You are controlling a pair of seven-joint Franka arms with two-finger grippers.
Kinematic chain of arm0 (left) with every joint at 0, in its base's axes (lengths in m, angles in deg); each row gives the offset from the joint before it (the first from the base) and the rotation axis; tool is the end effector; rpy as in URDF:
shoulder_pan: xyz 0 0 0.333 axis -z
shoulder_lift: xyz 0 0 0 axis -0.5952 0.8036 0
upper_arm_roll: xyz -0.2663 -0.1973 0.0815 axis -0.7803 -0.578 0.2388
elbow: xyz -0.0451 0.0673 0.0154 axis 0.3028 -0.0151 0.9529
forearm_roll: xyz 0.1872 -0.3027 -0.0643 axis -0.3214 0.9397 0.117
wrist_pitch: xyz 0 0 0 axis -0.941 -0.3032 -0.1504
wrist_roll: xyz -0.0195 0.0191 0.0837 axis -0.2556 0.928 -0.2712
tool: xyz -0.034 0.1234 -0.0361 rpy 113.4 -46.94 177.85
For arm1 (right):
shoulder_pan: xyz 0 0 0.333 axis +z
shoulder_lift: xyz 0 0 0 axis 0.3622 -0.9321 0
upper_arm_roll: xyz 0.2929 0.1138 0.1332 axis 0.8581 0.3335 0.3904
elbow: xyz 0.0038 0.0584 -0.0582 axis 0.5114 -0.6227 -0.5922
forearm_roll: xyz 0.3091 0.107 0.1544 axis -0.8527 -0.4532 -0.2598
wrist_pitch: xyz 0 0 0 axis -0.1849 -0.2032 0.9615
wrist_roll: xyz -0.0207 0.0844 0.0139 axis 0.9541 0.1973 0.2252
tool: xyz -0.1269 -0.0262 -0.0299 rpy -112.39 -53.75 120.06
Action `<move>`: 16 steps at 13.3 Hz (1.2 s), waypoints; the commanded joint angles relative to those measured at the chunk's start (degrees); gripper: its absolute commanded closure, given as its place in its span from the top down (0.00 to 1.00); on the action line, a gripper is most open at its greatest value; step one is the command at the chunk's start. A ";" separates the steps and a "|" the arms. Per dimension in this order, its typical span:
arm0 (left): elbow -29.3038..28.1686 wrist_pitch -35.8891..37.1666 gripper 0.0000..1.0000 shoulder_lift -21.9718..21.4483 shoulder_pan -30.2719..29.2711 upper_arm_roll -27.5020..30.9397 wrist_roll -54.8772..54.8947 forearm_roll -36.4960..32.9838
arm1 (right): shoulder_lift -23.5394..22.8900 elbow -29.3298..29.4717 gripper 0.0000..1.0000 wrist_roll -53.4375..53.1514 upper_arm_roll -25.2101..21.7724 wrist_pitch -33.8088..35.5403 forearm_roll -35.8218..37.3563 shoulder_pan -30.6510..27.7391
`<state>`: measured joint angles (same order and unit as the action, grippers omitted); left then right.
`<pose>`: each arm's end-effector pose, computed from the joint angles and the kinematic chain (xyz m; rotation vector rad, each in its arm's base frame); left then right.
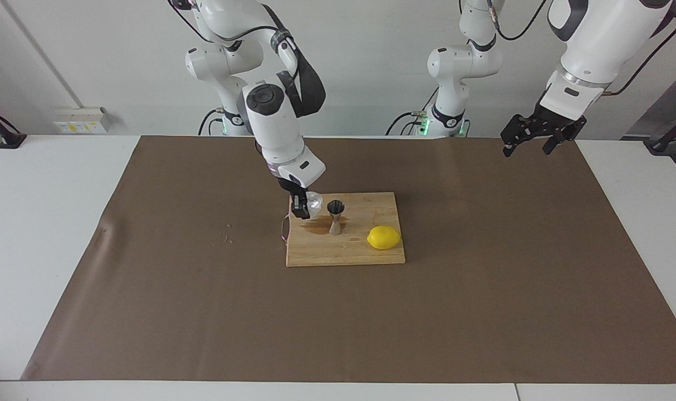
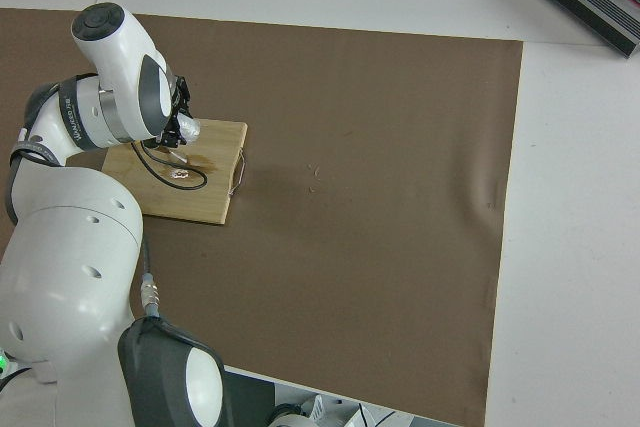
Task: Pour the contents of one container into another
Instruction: 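Grasp and lift the white cup with the right gripper toward the board, then tilt the white cup over the metal cup with the right gripper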
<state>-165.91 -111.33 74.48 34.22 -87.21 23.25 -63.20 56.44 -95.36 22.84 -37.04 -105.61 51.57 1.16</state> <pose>0.5063 -0.0586 0.6274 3.1170 0.0640 -0.0306 0.5369 0.2607 0.4490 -2.1412 -2.2118 -0.1937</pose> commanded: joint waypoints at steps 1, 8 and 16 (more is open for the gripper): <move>-1.40 -0.16 1.00 -1.20 1.16 1.52 0.03 -0.76 | -0.67 2.09 0.00 -4.44 0.00 1.15 3.98 2.20; -1.49 0.19 1.00 -1.29 3.01 3.99 0.12 -0.76 | -1.64 3.58 0.00 -6.92 0.08 2.12 14.36 5.99; -1.49 0.55 1.00 -1.55 2.48 3.99 0.21 -0.76 | -2.51 3.58 0.00 -8.23 0.08 4.32 23.85 9.33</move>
<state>-166.02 -111.24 74.48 36.11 -83.98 23.25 -63.20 54.98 -93.29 16.32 -36.98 -102.68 72.74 9.71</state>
